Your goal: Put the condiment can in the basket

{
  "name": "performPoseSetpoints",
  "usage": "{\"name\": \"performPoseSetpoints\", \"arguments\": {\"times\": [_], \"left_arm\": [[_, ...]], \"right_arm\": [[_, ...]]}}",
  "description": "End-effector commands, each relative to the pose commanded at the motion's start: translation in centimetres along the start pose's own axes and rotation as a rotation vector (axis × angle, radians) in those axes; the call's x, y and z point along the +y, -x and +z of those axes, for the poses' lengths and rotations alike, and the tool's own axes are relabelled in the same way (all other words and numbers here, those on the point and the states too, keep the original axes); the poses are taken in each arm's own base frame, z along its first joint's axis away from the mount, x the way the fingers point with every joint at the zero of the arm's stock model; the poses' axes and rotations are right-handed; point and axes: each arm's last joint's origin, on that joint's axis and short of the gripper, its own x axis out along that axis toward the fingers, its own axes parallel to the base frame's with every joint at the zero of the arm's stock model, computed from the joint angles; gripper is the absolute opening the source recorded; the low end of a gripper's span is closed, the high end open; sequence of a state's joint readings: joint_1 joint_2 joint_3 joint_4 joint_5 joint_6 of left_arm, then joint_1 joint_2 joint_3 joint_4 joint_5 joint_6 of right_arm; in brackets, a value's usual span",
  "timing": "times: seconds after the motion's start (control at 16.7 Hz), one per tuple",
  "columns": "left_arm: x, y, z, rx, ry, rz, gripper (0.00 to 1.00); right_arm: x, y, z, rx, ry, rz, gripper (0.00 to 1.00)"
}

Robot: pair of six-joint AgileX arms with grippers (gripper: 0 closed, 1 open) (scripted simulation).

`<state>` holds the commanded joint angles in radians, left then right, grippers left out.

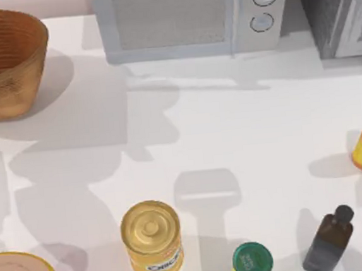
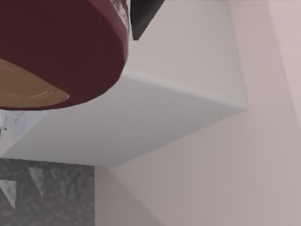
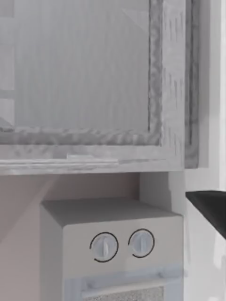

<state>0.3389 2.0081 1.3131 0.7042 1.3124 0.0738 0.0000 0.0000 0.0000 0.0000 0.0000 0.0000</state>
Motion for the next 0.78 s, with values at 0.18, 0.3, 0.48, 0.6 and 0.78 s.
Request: {"name": "performPoseSetpoints", "arguments": {"times": [0.18,0.3,0.48,0.6,0.78], "left_arm": [[1.4,5.0,0.5,0.016,0.054,0.108,0.0],[1.7,6.3,0.4,0.02,0.076,0.14,0.0],[1.7,6.4,0.4,0.021,0.077,0.141,0.0],[1.7,6.1,0.1,0.022,0.08,0.139,0.0],[2.0,4.7,-0.4,0.022,0.079,0.138,0.0]], "right_arm": [[0.0,0.0,0.0,0.0,0.0,0.0,1.0],[0.0,0.0,0.0,0.0,0.0,0.0,1.0],[0.0,0.0,0.0,0.0,0.0,0.0,1.0],[0.0,0.0,0.0,0.0,0.0,0.0,1.0],[0.0,0.0,0.0,0.0,0.0,0.0,1.0]]}}
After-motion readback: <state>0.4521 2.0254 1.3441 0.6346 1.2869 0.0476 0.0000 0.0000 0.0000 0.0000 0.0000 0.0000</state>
